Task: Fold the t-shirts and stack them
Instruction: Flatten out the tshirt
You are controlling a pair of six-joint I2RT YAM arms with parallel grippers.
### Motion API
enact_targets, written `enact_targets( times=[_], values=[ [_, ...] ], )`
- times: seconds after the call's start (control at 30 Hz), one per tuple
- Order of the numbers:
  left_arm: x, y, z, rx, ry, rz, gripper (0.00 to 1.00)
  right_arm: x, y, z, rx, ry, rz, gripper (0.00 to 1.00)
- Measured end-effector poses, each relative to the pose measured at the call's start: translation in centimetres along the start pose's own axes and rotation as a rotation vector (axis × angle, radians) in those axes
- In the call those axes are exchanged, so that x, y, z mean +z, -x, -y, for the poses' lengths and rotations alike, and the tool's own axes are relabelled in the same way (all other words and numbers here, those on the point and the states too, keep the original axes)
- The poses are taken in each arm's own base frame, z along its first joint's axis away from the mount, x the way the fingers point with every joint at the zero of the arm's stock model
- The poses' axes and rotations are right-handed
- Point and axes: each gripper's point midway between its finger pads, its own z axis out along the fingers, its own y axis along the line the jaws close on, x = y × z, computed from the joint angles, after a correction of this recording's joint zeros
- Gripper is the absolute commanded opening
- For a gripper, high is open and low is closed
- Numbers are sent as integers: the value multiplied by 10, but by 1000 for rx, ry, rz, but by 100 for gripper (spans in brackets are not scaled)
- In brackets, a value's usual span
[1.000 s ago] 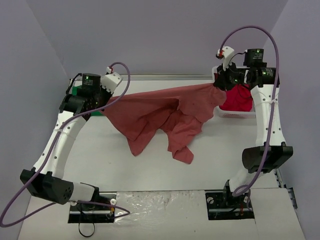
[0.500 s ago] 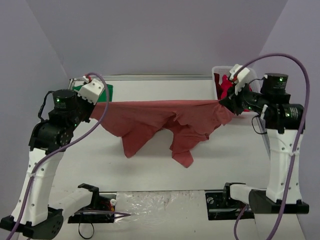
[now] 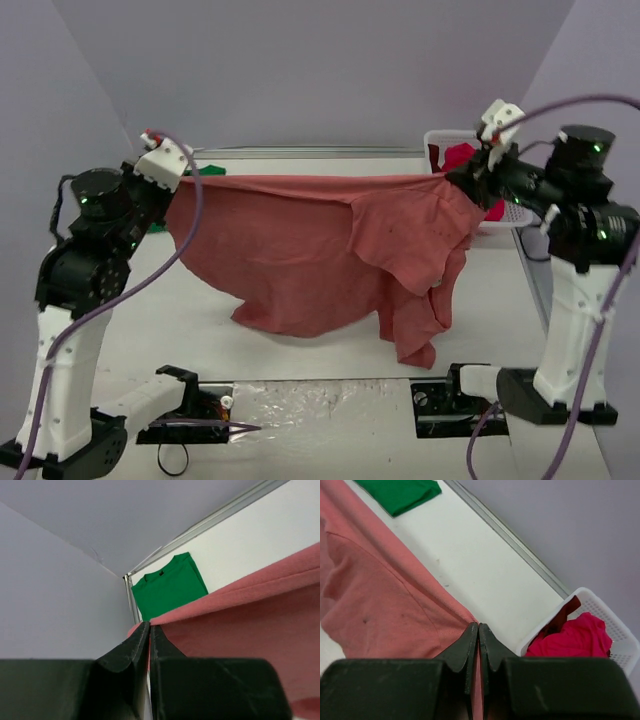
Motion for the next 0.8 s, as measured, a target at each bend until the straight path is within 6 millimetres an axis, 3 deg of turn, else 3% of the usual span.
enact_targets(
  times=[0.1, 0.17, 0.2, 0.23, 0.27, 0.3, 0.33, 0.43, 0.5, 0.53, 0.63, 0.7, 0.8],
  values=[
    [62, -20, 12, 50, -17, -84, 2, 63, -36, 46, 81, 30, -94, 0],
    [115, -47, 27, 83, -44, -173, 2, 116, -76, 82, 146, 43, -176, 0],
    [137, -56, 32, 94, -51, -200, 3, 147, -107, 99, 187, 49, -231, 4],
    [169, -73, 44, 108, -75, -245, 16, 171, -136, 111, 224, 52, -282, 54],
    [203, -95, 55, 128, -96, -294, 69, 196, -168, 122, 265, 52, -338, 73],
    [233, -119, 66, 152, -115, -351, 87, 218, -200, 132, 291, 50, -387, 78],
    [261, -143, 77, 165, -130, -401, 93, 236, -232, 137, 316, 49, -439, 84],
    [326, -223, 112, 214, -161, -542, 95, 278, -323, 143, 389, 30, -591, 90],
    [339, -264, 129, 247, -184, -617, 94, 294, -353, 134, 406, 47, -635, 90],
    [341, -271, 127, 271, -167, -634, 94, 297, -362, 126, 413, 53, -668, 89],
    [336, -241, 111, 266, -118, -568, 94, 295, -371, 107, 418, 71, -716, 88],
    [321, -217, 95, 255, -82, -519, 94, 284, -367, 99, 425, 76, -729, 88],
    [279, -180, 73, 231, -37, -445, 94, 259, -347, 90, 420, 73, -724, 87]
  ],
)
